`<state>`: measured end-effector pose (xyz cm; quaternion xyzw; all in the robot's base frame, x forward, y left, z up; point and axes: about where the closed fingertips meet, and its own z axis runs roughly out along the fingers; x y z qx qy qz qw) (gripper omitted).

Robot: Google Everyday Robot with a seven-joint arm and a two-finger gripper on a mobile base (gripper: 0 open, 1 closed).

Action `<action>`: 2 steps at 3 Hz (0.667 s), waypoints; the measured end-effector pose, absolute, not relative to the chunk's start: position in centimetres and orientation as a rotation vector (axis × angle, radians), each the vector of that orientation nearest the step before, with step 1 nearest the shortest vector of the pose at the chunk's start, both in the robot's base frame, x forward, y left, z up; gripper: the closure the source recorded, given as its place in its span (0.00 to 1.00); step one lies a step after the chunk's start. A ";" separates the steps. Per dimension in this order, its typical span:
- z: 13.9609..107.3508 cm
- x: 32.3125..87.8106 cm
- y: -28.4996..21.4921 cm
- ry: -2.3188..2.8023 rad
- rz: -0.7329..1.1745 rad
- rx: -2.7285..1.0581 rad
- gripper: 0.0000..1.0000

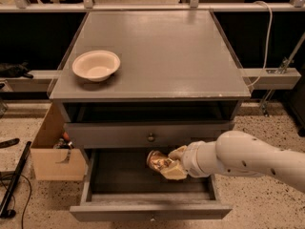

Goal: Pick orange can from middle drawer and place on counter

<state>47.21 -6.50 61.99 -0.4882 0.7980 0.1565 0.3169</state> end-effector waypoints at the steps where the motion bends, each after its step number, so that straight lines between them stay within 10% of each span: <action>1: 64.6 46.8 -6.5 2.068 0.347 -1.310 1.00; 2: 72.5 45.6 -6.8 1.970 0.223 -1.347 1.00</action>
Offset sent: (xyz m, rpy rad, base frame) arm -0.0353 -0.0152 0.2071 -0.1352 -0.3258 0.0470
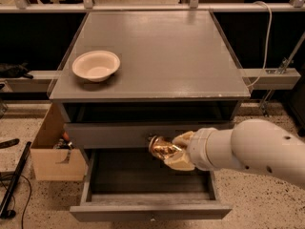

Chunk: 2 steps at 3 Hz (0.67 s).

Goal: Pick orange can from middle drawer and place on counter

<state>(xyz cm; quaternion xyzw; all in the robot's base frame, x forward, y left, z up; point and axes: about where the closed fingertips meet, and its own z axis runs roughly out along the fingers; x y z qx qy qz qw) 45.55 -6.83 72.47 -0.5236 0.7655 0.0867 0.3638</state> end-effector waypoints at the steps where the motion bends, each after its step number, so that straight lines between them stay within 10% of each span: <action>1: 80.3 45.0 -7.3 1.884 0.134 -1.365 1.00; 2: 88.1 46.5 -6.8 1.784 0.111 -1.351 1.00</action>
Offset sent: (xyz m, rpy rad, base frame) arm 0.0334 0.0033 0.2612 0.0519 -0.3201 0.0555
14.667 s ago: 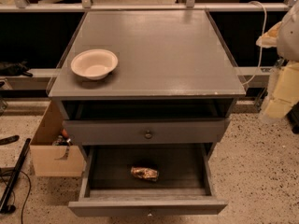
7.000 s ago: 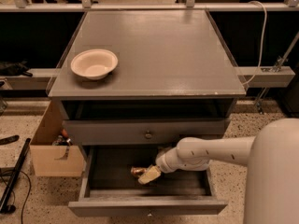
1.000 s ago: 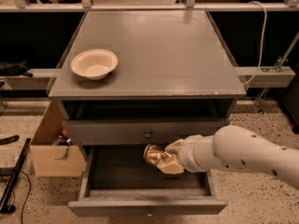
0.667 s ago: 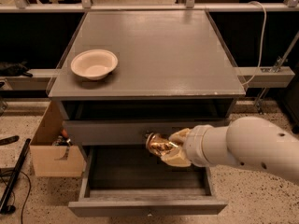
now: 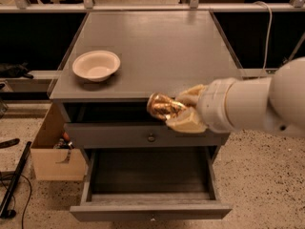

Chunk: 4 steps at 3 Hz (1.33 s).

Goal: Pick orange can from middle drawer and place on counter

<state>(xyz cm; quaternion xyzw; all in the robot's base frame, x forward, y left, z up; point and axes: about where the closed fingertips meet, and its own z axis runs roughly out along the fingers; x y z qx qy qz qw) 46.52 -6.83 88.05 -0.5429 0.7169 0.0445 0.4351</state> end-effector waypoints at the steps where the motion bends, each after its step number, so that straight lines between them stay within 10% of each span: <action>1: 90.4 47.2 -6.5 1.749 0.098 -1.343 1.00; 4: 92.6 52.5 -5.3 1.715 0.022 -1.395 1.00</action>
Offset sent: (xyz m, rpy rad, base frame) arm 0.0071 0.0028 0.0231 0.0105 -0.0351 0.0051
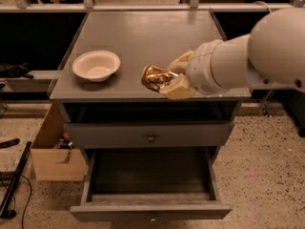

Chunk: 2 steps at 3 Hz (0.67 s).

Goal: Pick orange can from middle drawer and place on counter

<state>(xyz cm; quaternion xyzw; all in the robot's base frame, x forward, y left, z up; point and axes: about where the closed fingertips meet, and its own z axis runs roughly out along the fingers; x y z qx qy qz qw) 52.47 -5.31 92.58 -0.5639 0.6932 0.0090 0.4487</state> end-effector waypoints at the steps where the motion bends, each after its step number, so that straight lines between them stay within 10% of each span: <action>1: 94.5 55.7 -5.8 1.703 -0.038 -1.409 1.00; 2: 96.0 58.4 -7.4 1.706 -0.089 -1.402 1.00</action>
Offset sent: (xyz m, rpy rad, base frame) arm 0.0941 -0.0450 0.0525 -0.0922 -0.0814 -0.0699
